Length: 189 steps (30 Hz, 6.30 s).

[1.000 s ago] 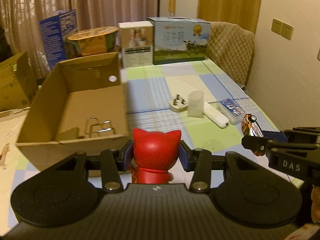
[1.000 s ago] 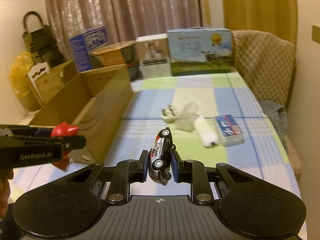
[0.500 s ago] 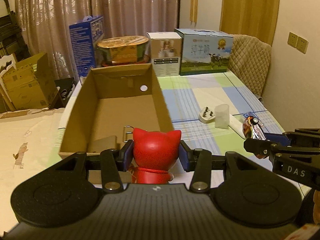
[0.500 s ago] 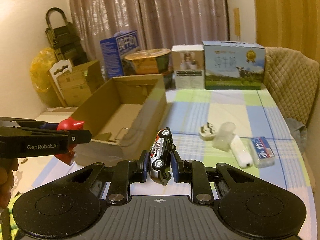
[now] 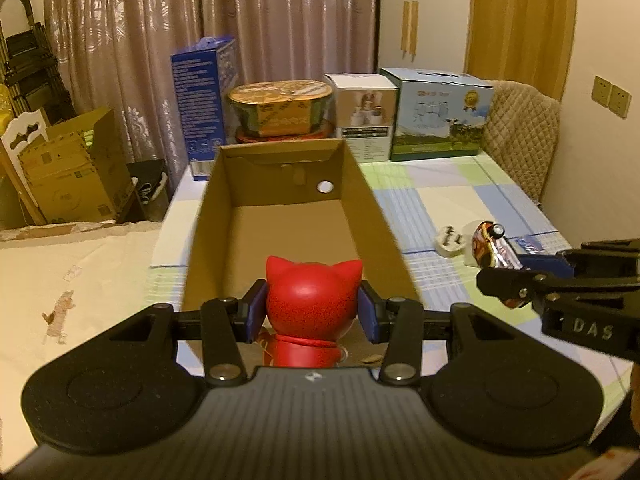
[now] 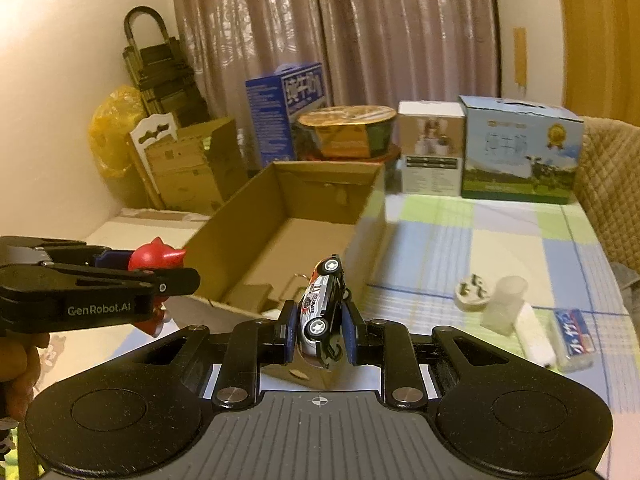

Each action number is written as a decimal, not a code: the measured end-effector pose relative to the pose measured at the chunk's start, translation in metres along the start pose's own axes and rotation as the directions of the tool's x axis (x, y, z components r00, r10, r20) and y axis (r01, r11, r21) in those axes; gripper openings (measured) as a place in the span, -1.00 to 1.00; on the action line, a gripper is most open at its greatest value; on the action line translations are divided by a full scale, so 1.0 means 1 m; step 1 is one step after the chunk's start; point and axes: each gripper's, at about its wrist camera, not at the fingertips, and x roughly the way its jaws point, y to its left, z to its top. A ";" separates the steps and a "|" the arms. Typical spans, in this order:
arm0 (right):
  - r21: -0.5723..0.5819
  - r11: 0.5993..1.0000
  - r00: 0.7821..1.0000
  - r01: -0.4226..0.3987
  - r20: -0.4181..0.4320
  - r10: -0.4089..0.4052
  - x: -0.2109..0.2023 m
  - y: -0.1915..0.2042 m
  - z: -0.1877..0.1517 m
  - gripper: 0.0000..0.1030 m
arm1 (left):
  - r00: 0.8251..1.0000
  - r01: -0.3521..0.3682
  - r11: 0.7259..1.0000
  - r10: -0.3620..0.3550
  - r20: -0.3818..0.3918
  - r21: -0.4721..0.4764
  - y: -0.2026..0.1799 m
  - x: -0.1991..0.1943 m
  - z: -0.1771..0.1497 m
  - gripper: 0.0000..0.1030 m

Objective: Organize rigid objects
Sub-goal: 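Carry the red cat figure and toy car to the cardboard box with both tools, then open the left tool to drop the red cat figure into the box, then lower the toy car into the box and open the right tool, then lift both tools up and away from the cardboard box, then move both tools over the table toward the clear cup and blue floss box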

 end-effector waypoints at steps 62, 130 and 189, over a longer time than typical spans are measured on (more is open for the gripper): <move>-0.029 0.999 0.994 -0.023 -0.103 0.019 0.140 0.009 0.023 -0.61 | 0.993 -0.005 1.000 0.009 -0.120 0.031 0.060 0.136 0.020 -0.19; 0.126 0.987 0.994 0.100 0.030 -0.104 -0.030 -0.043 -0.022 0.29 | 0.999 -0.025 0.999 0.026 0.022 -0.048 -0.015 0.004 0.000 0.98; 0.268 0.908 0.946 0.320 -0.047 -0.320 -0.063 -0.256 -0.084 0.40 | 0.974 0.204 0.976 -0.195 -0.119 0.074 -0.208 0.140 -0.003 0.98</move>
